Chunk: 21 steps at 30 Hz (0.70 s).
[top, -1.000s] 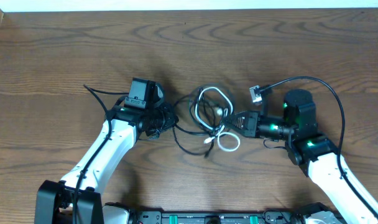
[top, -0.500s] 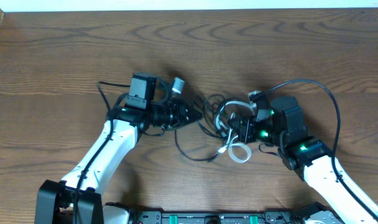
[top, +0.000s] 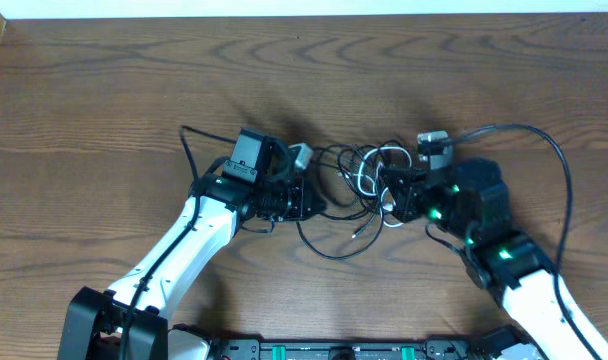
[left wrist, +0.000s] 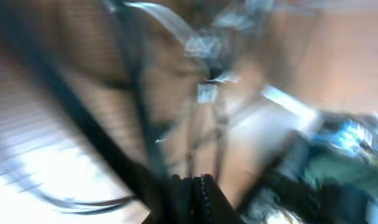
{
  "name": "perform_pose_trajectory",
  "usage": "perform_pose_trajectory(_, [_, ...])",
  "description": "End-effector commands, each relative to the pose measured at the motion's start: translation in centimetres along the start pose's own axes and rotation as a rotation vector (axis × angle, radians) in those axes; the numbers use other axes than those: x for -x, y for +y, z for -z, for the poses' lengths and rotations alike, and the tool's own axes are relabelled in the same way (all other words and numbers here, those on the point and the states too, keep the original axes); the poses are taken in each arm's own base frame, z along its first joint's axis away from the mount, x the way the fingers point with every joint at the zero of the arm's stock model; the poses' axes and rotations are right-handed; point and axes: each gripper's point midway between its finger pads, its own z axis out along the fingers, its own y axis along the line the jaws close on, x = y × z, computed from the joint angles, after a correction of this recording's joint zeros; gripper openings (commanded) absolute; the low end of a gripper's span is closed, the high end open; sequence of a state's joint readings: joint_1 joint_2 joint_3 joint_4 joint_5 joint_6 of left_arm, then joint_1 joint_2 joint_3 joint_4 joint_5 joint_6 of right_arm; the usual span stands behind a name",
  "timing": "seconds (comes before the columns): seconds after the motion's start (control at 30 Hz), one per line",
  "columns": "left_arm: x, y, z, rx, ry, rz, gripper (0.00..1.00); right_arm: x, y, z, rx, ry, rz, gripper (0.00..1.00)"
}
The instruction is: Untangle cables
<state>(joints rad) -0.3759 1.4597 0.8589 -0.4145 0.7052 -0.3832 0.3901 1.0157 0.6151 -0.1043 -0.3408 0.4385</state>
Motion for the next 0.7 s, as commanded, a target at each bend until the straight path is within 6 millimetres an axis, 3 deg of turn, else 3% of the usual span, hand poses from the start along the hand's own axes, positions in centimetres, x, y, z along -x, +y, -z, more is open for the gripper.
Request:
perform_pose_trajectory(0.0, [2.3, 4.3, 0.8, 0.249, -0.145, 0.153, 0.08, 1.6, 0.8, 2.3, -0.015, -0.058, 0.065, 0.01])
perform_pose_trajectory(0.27, [2.5, 4.1, 0.8, 0.225, -0.169, 0.298, 0.08, -1.5, -6.9, 6.7, -0.479, -0.028, -0.073, 0.01])
perform_pose_trajectory(0.37, [2.8, 0.9, 0.3, 0.064, -0.128, 0.215, 0.07, -3.3, -7.7, 7.0, -0.518, 0.033, -0.119, 0.03])
perform_pose_trajectory(0.47, [2.7, -5.0, 0.8, -0.237, -0.067, -0.034, 0.08, -4.8, -8.2, 7.0, -0.539, 0.099, -0.131, 0.12])
perform_pose_trajectory(0.53, [2.5, -7.4, 1.5, -0.363, -0.055, -0.163, 0.08, -5.4, -8.6, 6.9, -0.556, 0.132, -0.137, 0.23])
perform_pose_trajectory(0.6, [2.6, -7.6, 1.6, -0.37, -0.067, -0.203, 0.08, -5.9, -8.8, 6.7, -0.568, 0.15, -0.16, 0.39])
perform_pose_trajectory(0.67, [2.6, -7.6, 1.6, -0.37, -0.069, -0.219, 0.08, -6.3, -9.0, 6.4, -0.578, 0.161, -0.205, 0.48])
